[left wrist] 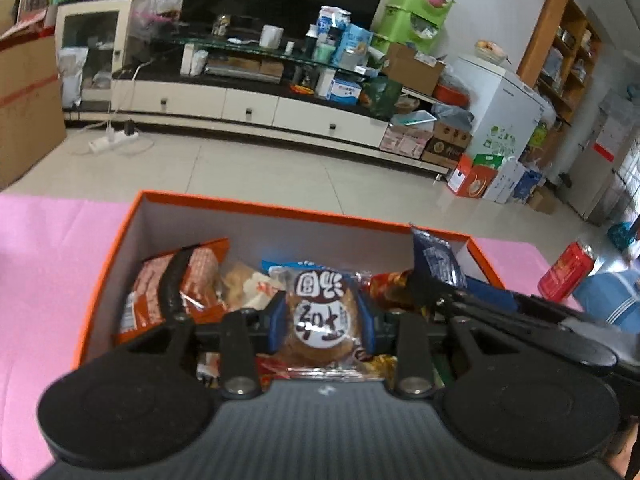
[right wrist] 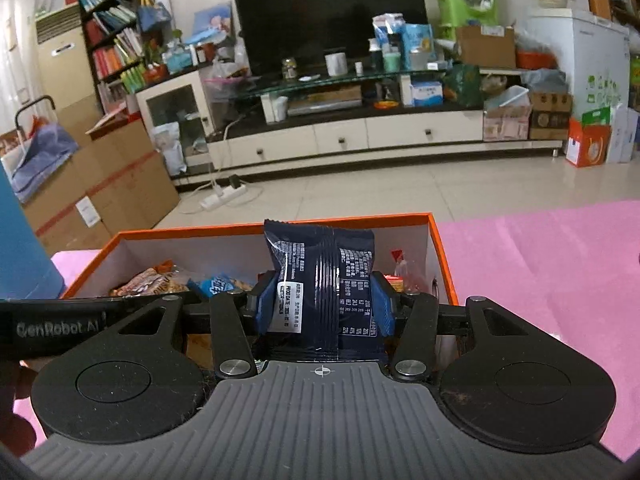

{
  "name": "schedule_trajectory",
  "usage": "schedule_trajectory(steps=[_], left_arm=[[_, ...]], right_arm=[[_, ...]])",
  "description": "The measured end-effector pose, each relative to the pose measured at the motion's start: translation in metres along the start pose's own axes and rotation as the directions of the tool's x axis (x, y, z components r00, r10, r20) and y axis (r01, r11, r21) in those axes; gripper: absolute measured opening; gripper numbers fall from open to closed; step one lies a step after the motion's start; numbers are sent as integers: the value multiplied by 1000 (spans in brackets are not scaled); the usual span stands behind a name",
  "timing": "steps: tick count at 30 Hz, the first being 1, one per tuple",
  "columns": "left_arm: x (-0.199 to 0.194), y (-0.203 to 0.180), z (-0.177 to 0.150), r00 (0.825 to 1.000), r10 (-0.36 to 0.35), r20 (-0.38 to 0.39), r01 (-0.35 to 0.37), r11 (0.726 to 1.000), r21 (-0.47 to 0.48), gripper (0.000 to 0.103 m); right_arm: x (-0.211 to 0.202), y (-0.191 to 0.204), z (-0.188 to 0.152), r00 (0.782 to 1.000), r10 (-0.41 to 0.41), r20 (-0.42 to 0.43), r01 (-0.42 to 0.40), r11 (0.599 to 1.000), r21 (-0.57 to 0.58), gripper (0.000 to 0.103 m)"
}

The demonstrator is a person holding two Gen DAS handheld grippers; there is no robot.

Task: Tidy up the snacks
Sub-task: 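Carry both packs over the orange box and open both tools to drop them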

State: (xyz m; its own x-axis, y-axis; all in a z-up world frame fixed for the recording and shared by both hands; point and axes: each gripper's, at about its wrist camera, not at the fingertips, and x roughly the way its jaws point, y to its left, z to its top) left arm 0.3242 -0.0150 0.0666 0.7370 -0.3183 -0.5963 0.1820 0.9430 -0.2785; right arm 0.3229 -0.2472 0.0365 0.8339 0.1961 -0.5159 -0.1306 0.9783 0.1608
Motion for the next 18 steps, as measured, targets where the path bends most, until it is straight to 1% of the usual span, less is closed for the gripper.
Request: schedule_trajectory(steps=[1,2,3,4,5,7,8,10,11,12,13,15,16,18], left_arm=[[0,-1,-1,1000,3,3,-3,1000,3,37],[-1,0,-1,1000,-1,7,1,1000,3,40],[-2,1,-1,1000,-9,8,9,1000,-3,48],[-5,1,0,1000,-17,15,17,1000,-11,52],[-9,1,2,999,-19,28,20,1000,-17,55],[-25,-2,9,997,-27,74,29,999,-15,56],[-34,-3,13,994,-35,100,36,999,-15,57],[-62,-6,22,983,-61,173,65,998,-18,59],[-73,-8,26,977,-70,200,74,997,-15,60],[-86,-10,29,971,-77,226,82,997,-10,62],[-100,-11,30,965,-83,248,87,996,-3,62],[-119,-14,29,962,-89,257,87,996,19,63],[-128,-15,24,964,-80,252,75,997,30,63],[-139,-16,6,973,-48,226,35,998,58,65]], right_arm=[[1,0,-1,1000,-5,-4,5,1000,-11,33],[2,1,-2,1000,-14,-11,13,1000,-24,35],[2,2,-2,1000,-17,-17,16,999,-29,39],[1,2,-3,1000,-18,-18,17,999,-34,41],[-1,2,-3,1000,-14,-21,13,999,-34,42],[-8,0,0,1000,1,-17,-1,1000,-17,47],[-15,0,2,1000,8,-2,-8,1000,-10,49],[-35,-1,9,999,16,50,-16,1000,1,55],[-46,-1,11,997,20,77,-20,1000,3,56],[-61,-1,14,993,24,112,-25,1000,7,60],[-75,-2,14,989,28,142,-31,999,18,65],[-103,-5,10,981,44,191,-55,997,52,73],[-115,-7,5,978,57,201,-71,996,62,75],[-133,-8,-7,981,80,178,-89,995,45,75]])
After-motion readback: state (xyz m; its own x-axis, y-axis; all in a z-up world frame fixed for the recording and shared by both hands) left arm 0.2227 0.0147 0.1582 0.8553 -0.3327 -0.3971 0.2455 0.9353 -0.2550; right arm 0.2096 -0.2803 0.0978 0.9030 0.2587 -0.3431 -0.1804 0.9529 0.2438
